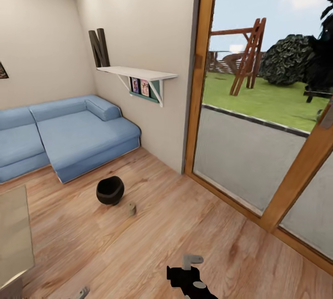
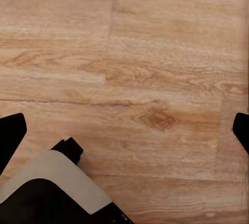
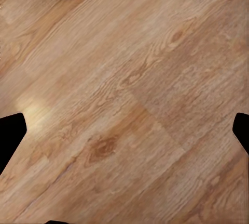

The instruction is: Place each of the two pumpkins and all three candles from the living room inside a cabinet in the living room (use any cabinet), then make sure every cabinet is closed, and position the cauldron so it is next to a table in the living room.

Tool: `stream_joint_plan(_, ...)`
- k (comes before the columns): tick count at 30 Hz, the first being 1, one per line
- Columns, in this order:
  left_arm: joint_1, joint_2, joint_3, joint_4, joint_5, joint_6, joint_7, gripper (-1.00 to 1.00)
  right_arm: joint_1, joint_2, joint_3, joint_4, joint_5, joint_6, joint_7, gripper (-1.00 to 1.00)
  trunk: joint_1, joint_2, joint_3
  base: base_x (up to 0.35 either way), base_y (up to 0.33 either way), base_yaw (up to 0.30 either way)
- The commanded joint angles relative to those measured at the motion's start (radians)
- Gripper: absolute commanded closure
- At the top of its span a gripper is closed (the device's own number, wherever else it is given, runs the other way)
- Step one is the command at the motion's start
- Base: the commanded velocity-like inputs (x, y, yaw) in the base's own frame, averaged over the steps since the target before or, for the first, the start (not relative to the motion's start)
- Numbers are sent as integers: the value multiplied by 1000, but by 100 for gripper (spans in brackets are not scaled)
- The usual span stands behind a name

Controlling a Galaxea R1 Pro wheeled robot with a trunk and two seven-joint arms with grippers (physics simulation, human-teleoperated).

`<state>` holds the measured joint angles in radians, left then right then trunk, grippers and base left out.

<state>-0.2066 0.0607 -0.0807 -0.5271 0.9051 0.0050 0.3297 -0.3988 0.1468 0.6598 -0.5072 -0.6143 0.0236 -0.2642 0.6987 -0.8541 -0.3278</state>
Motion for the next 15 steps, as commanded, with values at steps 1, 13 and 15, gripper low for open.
stream_joint_plan(1, 0, 1, -8, -2, 6, 0, 9, -100, -1, -1, 8, -2, -6, 3, -9, -100, 0, -1, -1, 164, -293, 247)
stream_joint_plan(13, 0, 2, -8, -2, 6, 0, 9, -100, -1, 0, 8, -2, -6, 3, -9, -100, 0, -1, -1, 248, -205, 267)
stream_joint_plan(15, 0, 2, -8, -2, 6, 0, 9, -100, -1, 0, 8, -2, -6, 3, -9, -100, 0, -1, -1, 330, -34, 271)
